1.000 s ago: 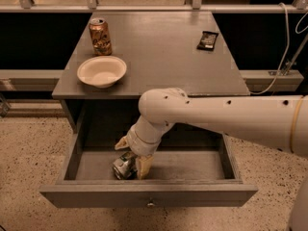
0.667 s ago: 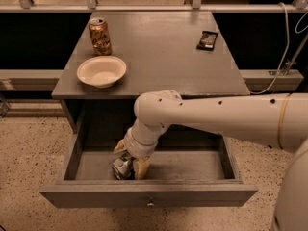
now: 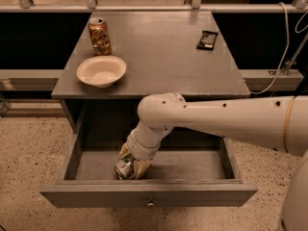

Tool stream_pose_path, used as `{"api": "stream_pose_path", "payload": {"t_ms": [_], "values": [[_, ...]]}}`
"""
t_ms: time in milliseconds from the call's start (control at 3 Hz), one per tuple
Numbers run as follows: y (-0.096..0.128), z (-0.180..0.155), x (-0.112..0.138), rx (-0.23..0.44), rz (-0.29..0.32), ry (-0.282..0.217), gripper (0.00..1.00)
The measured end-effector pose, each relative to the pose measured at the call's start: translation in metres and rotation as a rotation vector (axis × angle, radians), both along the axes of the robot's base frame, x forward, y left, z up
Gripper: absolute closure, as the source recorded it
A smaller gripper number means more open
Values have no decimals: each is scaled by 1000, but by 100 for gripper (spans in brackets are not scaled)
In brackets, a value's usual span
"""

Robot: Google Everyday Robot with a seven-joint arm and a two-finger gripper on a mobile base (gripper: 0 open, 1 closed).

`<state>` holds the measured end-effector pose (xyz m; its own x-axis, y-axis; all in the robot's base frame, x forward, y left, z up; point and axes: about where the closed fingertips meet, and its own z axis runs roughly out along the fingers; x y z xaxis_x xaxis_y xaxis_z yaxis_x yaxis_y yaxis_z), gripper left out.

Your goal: Pick 7up can from top drawer and place on counter

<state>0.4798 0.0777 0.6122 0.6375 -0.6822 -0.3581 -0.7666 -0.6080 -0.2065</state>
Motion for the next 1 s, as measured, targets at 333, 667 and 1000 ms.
{"api": "stream_pose_path", "payload": {"t_ms": [333, 667, 1000], "values": [[-6, 8, -4, 8, -15, -4, 86], [-12, 33, -1, 110, -56, -29, 100], [-40, 84, 12, 201, -116, -81, 100]]}}
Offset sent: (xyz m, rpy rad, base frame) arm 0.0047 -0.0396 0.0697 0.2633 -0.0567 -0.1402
